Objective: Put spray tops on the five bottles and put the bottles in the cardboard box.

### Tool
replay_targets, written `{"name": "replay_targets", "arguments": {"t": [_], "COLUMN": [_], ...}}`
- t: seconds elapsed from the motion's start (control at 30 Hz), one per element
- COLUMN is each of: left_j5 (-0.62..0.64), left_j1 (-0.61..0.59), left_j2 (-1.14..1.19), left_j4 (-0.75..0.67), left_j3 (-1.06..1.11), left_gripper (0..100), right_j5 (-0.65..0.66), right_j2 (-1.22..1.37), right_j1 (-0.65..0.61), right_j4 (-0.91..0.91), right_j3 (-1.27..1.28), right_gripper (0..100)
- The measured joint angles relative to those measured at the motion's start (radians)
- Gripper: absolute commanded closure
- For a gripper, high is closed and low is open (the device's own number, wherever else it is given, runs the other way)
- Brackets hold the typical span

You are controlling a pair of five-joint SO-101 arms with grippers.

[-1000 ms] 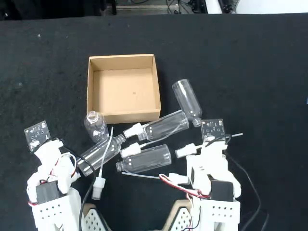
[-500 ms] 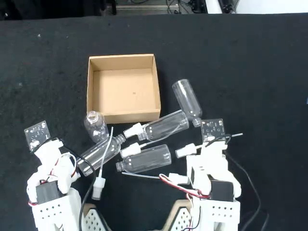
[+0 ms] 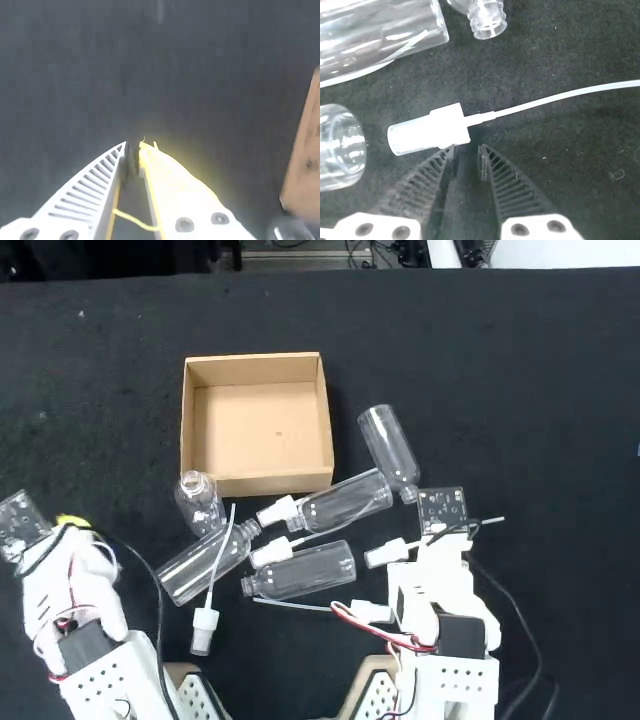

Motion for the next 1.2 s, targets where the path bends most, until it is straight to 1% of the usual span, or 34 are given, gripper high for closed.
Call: {"name": "replay_targets", "arguments": {"t": [0.07,0.13,0.2,0.23,0.27,0.3,0.43,0.5,0.57,0.67,0.77,0.87,0.93,1.13,1.2], "left_j5": [-0.087,-0.172,-0.244,-0.262,-0.265,-0.265,-0.189,-0.175,-0.186,-0.235,-0.238,-0.238,-0.238,-0.238,-0.219], "left_j1": [-0.011,0.008,0.055,0.081,0.114,0.138,0.186,0.215,0.279,0.413,0.529,0.568,0.575,0.575,0.575], "left_j2": [0.0,0.0,0.0,0.0,0.0,0.0,0.0,-0.003,-0.011,-0.012,-0.012,-0.012,-0.012,-0.003,-0.002], "left_j4": [-0.104,-0.149,-0.144,-0.121,-0.086,-0.04,0.141,0.222,0.304,0.419,0.474,0.474,0.437,0.253,0.196], "left_j3": [0.0,0.0,-0.002,-0.017,-0.032,-0.057,-0.199,-0.287,-0.361,-0.42,-0.433,-0.433,-0.402,-0.207,-0.161], "left_gripper": [95,86,76,71,69,69,69,69,69,69,69,69,69,69,69], "right_j5": [0.0,0.0,0.0,0.0,0.0,0.0,0.0,0.0,0.011,0.107,0.21,0.247,0.255,0.255,0.255], "right_j2": [0.0,0.0,0.0,0.0,0.0,0.0,0.0,0.0,0.0,0.0,0.0,0.0,0.0,0.0,0.0], "right_j1": [0.0,0.0,0.0,0.0,0.0,0.0,0.0,0.0,0.0,0.0,0.0,0.0,0.0,0.0,0.0], "right_j4": [0.0,0.0,0.0,0.0,0.0,0.0,-0.002,-0.018,-0.052,-0.1,-0.107,-0.103,-0.098,-0.098,-0.098], "right_j3": [0.0,0.0,0.0,0.0,0.0,0.0,0.0,0.0,0.0,0.0,0.0,0.0,0.0,0.0,0.0], "right_gripper": [93.5,93.5,93.5,93.5,93.5,93.5,93.4,93.4,93.4,93.4,93.4,93.4,93.4,93.4,93.4]}}
